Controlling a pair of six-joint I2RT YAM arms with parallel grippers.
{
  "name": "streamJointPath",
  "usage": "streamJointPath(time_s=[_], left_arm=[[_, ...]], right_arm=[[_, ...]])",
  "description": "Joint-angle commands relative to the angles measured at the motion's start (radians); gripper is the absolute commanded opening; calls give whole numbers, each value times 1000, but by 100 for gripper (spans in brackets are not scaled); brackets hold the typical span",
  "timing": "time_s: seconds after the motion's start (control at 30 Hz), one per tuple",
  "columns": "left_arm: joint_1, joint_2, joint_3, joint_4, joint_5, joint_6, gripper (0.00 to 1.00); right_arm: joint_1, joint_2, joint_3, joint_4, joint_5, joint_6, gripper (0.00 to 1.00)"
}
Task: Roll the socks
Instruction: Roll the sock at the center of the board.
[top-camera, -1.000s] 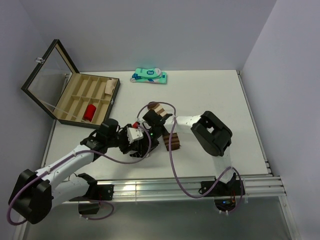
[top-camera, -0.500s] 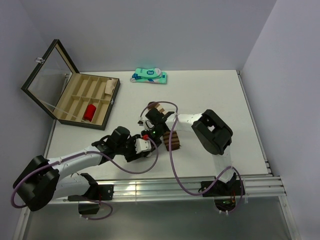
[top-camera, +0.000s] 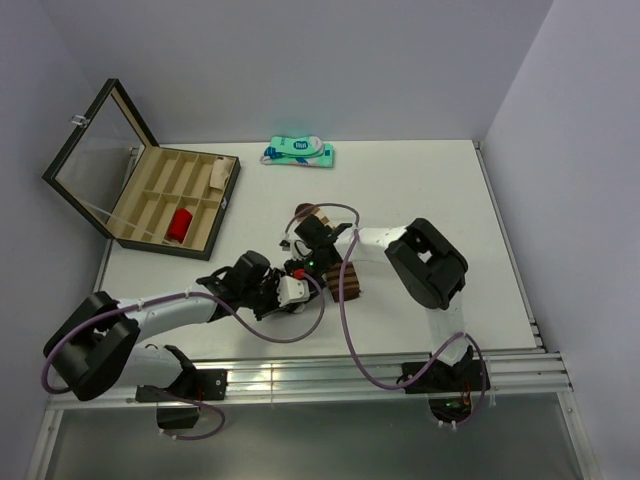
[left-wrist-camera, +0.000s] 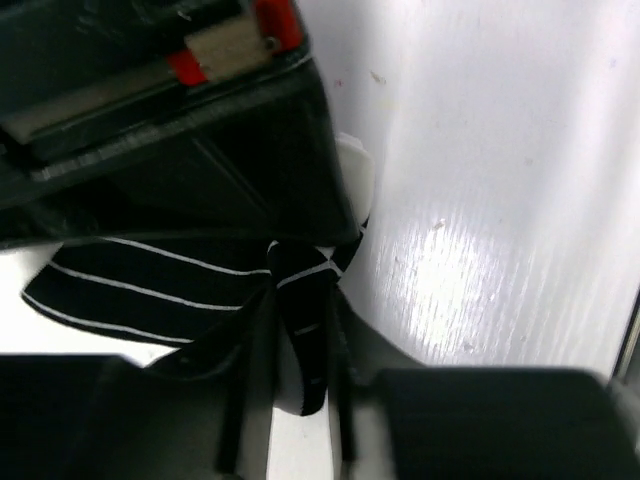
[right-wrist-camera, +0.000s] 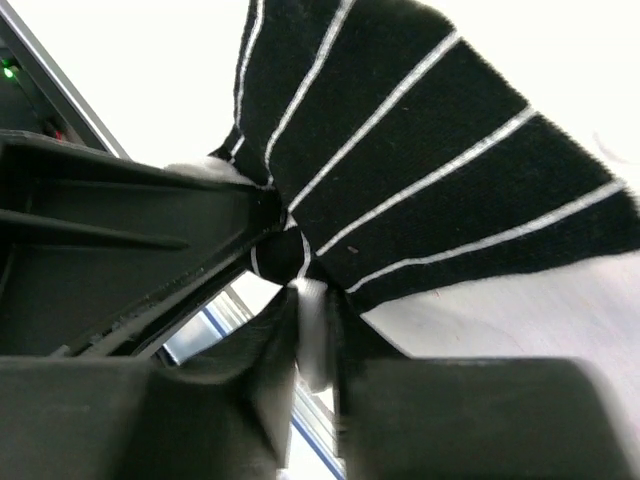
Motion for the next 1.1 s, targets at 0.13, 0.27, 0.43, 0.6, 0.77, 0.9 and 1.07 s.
streamJointPath(time_s=[0.13, 0.27, 0.43, 0.6, 0.77, 0.9, 1.07], left_arm=[[-3, 112, 134, -116, 105, -16, 8], [14, 171, 201, -214, 178, -5, 1], [82, 263, 287, -358, 311, 44, 0], [141, 342, 372, -490, 359, 87, 0], [168, 460, 505, -680, 440, 148, 0], [207, 585, 608, -852, 473, 225, 0], [224, 756, 740, -1088, 513, 346, 0]], right_arm=[[-27, -122, -104, 90, 94, 82, 42], [-52, -244, -216, 182, 178, 165, 49], [-104, -454, -359, 291, 332, 295, 55], [-139, -605, -461, 308, 503, 344, 56], [-139, -795, -575, 380, 600, 340, 56], [-133, -921, -664, 458, 611, 293, 56], [43, -1008, -699, 490, 854, 173, 56]])
